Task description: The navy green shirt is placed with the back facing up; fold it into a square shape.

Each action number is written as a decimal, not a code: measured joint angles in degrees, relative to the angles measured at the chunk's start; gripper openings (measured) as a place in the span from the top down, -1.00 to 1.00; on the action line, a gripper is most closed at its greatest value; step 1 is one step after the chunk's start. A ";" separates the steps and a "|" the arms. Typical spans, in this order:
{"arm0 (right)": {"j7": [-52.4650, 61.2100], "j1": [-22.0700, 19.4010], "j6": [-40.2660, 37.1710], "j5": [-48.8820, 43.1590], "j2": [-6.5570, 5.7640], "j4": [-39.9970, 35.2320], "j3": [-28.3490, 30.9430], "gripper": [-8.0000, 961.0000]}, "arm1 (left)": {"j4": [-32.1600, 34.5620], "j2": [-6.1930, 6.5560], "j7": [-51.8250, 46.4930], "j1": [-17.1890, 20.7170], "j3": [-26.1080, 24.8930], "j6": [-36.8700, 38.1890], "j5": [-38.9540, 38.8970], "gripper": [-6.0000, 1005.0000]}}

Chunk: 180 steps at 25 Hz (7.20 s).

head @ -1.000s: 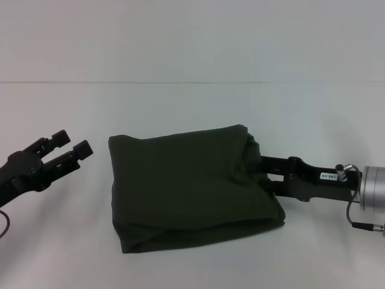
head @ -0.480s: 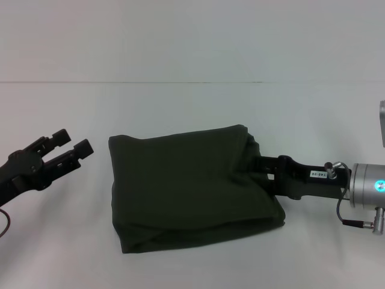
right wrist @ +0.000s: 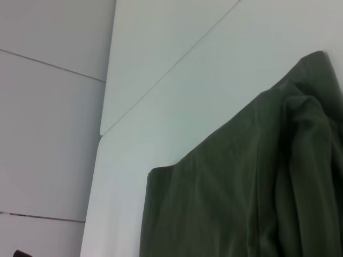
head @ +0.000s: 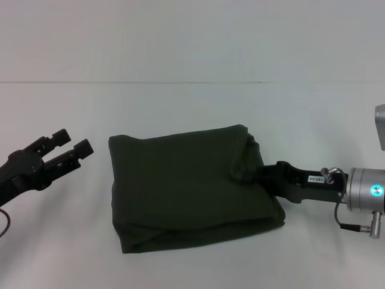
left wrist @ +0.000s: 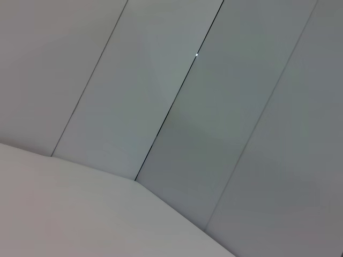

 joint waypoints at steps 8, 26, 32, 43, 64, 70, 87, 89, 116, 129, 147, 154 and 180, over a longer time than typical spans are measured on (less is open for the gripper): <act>-0.39 -0.03 -0.21 0.31 0.04 -0.03 0.08 0.61 | 0.00 0.00 0.41 0.00 -0.03 0.00 0.00 -0.80; -8.73 -3.27 -2.80 3.18 0.49 -0.11 2.40 0.94 | 0.00 0.00 0.27 0.08 -0.19 -0.10 0.00 -0.80; -9.36 -4.37 -0.64 3.43 0.80 0.03 2.40 0.94 | 0.00 -0.08 0.21 0.06 -0.17 -0.76 0.00 -0.80; -9.63 -5.45 -0.42 4.23 0.82 -0.01 2.41 0.93 | 0.00 -0.26 0.17 0.00 -0.17 -0.80 0.00 -0.80; -21.31 -8.97 -7.87 4.70 -0.13 -0.24 11.97 0.64 | -0.05 -0.63 0.17 0.01 -0.18 -1.67 0.00 -0.80; -37.22 -8.43 -14.53 4.67 0.33 -3.55 13.00 0.12 | -0.10 -1.02 0.10 0.16 -0.18 -1.68 0.00 -0.80; -77.79 -8.19 -3.88 4.92 2.04 -0.24 8.13 -0.75 | -2.31 -1.25 -0.79 0.09 -0.17 -2.89 0.00 -0.80; -78.21 -8.08 -1.43 4.78 2.05 0.56 8.04 -0.75 | -2.31 -1.31 -0.79 0.09 -0.17 -2.90 0.00 -0.80; -86.09 -13.93 -9.78 14.29 1.66 1.73 8.22 -0.74 | -3.55 1.95 -25.97 -2.46 6.94 -10.79 4.46 -0.80; -89.63 -16.57 -11.31 14.09 1.86 2.17 7.59 -0.75 | -4.65 4.10 -48.58 -8.75 15.96 -19.74 11.19 -0.80; -89.60 -17.35 -12.57 13.99 1.79 2.18 4.62 -0.74 | -6.23 2.30 -49.51 -13.77 22.59 -30.24 11.43 -0.80; -89.52 -17.36 -12.66 14.05 1.78 2.17 4.59 -0.75 | -6.32 1.27 -48.09 -14.87 24.46 -33.57 11.38 -0.71; -89.63 -15.68 -13.02 14.06 2.03 3.17 3.81 -0.75 | -5.60 1.49 -42.49 -17.41 23.42 -39.16 10.66 0.93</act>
